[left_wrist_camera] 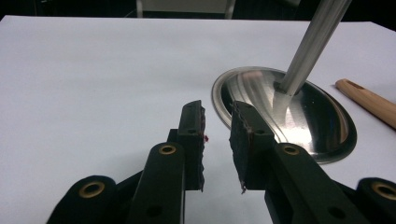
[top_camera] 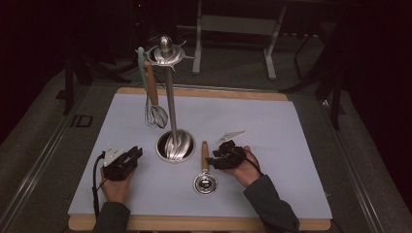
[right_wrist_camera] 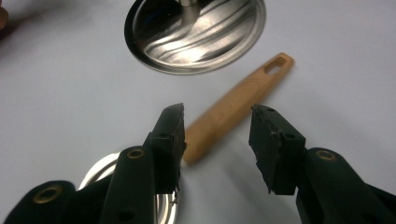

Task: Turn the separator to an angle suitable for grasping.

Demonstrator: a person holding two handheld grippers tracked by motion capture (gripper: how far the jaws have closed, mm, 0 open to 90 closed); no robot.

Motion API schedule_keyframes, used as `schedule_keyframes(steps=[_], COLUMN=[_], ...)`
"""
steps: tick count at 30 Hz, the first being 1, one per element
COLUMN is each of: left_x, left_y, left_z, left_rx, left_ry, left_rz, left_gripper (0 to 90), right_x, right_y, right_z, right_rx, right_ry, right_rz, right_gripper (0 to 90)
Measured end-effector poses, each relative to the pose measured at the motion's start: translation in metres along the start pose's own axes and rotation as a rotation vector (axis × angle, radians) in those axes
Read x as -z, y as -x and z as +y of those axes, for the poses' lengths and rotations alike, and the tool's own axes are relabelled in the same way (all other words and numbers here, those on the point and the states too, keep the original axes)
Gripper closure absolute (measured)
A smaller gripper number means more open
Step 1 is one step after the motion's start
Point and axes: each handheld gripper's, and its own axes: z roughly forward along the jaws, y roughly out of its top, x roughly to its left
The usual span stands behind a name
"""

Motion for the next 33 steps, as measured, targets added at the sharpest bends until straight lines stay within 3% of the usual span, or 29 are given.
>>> schedule_keyframes(steps=[6,12,19,22,33], left_x=[-0.001,-0.001,-0.001,-0.001,-0.001], left_y=[0.003,0.004,0.005,0.005,0.005], left_z=[-0.002,-0.002,-0.003,-0.003,-0.003], left_rx=[-0.035,-0.039,-0.040,-0.041,-0.043], left_ry=[-0.016,-0.013,-0.012,-0.011,-0.012], left_rz=[0.004,0.005,0.006,0.007,0.008], left_gripper=[73.4,72.7,72.0,72.0,71.7], right_x=[-0.021,-0.031,-0.040,-0.039,-0.026], right_y=[0.001,0.002,-0.005,-0.004,0.012], right_z=[-0.002,-0.002,-0.002,-0.001,-0.012], right_rx=[-0.077,-0.111,-0.084,-0.089,-0.097], right_ry=[-0.035,-0.050,-0.081,-0.091,-0.132], right_rz=[-0.004,-0.023,-0.057,-0.052,-0.049], right_gripper=[53.7,50.7,48.8,49.9,61.8])
